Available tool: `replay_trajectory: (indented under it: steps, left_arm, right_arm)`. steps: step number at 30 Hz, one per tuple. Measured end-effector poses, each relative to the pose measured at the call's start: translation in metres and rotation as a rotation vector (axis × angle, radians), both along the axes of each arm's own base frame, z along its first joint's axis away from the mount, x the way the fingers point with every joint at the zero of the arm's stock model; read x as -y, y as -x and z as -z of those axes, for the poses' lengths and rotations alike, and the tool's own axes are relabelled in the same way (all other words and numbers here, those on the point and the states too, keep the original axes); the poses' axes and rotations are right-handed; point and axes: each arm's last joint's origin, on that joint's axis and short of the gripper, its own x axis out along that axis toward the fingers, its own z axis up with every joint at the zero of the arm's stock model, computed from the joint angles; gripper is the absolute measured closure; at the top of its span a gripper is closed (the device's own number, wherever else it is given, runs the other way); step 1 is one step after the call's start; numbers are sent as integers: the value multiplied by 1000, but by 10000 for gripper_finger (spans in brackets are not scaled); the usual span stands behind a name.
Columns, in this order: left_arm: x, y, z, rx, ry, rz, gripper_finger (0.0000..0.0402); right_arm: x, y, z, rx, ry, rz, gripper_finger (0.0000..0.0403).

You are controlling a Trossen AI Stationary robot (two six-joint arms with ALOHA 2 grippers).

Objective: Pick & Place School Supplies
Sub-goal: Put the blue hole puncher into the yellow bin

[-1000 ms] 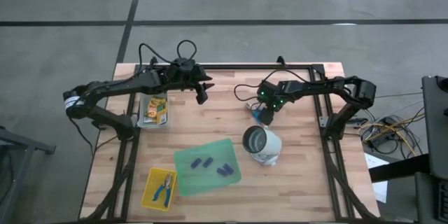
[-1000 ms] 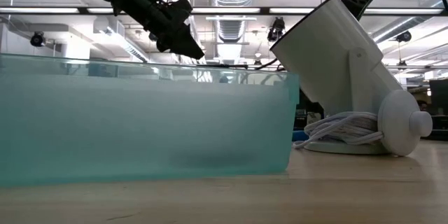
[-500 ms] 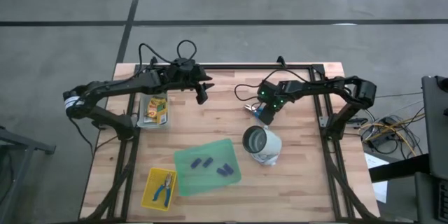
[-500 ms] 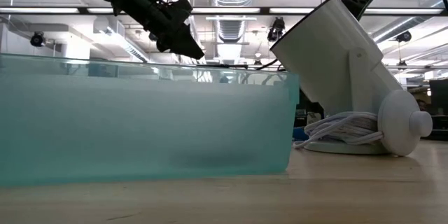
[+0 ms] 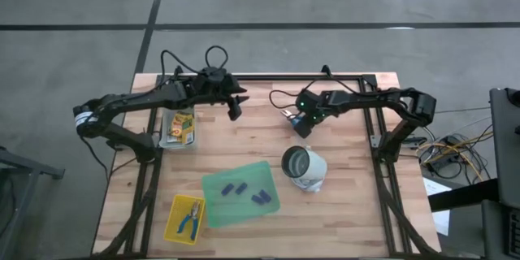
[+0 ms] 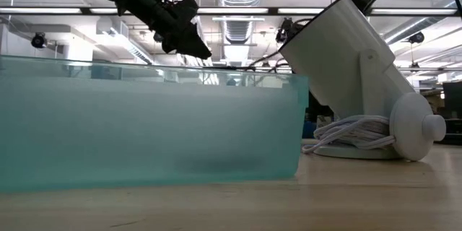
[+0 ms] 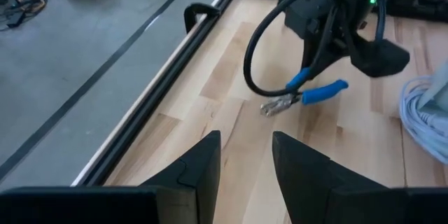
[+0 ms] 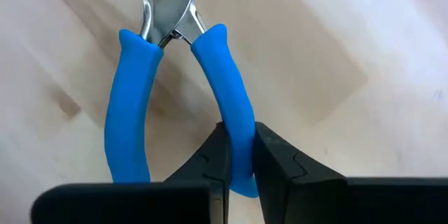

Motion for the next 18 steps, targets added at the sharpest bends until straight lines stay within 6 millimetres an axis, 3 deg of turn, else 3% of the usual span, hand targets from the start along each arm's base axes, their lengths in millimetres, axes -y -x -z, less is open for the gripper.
replay_trajectory:
  steps: [10, 18]
  left_arm:
    - [-2, -4, -20, 88, 12, -15, 266]
    - [-2, -7, -42, 166, 39, 19, 266]
  right_arm:
    - [14, -26, -41, 94, 152, -47, 370]
    - [27, -50, -95, 236, 303, -24, 370]
